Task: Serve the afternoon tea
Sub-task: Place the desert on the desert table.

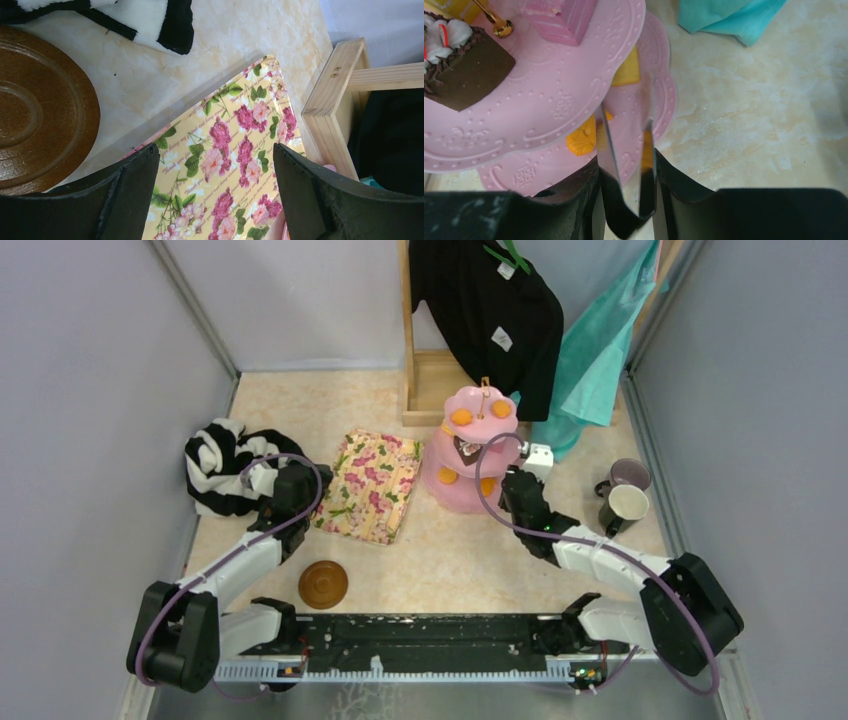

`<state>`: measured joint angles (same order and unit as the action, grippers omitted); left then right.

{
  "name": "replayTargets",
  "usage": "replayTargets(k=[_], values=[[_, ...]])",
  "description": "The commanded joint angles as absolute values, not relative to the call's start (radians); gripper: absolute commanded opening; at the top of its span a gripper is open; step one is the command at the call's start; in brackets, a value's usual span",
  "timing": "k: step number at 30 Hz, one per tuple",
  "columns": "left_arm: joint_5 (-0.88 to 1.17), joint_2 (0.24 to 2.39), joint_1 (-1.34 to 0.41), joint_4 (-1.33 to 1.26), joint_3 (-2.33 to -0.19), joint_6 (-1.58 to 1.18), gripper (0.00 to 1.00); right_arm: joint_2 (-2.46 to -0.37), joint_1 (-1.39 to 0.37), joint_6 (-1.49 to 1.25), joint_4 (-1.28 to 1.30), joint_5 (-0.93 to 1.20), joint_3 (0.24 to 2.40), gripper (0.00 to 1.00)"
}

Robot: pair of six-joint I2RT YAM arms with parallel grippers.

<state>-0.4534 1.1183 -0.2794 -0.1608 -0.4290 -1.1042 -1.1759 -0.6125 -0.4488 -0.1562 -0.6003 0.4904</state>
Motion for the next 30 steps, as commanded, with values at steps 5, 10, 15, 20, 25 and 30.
replayTargets(k=[5, 10, 15, 20, 25, 30], values=[[-0.473, 1.112, -0.288, -0.151, -0.459, -1.1, 0.89, -1.073, -0.661, -0.457, -0.131, -0.65, 0.476, 0.31], [-0.481, 1.114, -0.288, -0.141, -0.462, -1.093, 0.89, -1.01, -0.702, -0.449, -0.084, -0.687, 0.474, 0.29], [-0.481, 1.117, -0.288, -0.138, -0.463, -1.092, 0.89, -0.97, -0.713, -0.437, -0.056, -0.702, 0.463, 0.27], [-0.476, 1.117, -0.288, -0.134, -0.472, -1.089, 0.89, -0.951, -0.715, -0.437, -0.038, -0.695, 0.454, 0.22], [-0.474, 1.116, -0.288, -0.13, -0.474, -1.09, 0.89, -0.962, -0.714, -0.434, -0.037, -0.696, 0.455, 0.13], [-0.474, 1.112, -0.288, -0.128, -0.474, -1.089, 0.89, -0.968, -0.715, -0.43, -0.036, -0.698, 0.455, 0.07]])
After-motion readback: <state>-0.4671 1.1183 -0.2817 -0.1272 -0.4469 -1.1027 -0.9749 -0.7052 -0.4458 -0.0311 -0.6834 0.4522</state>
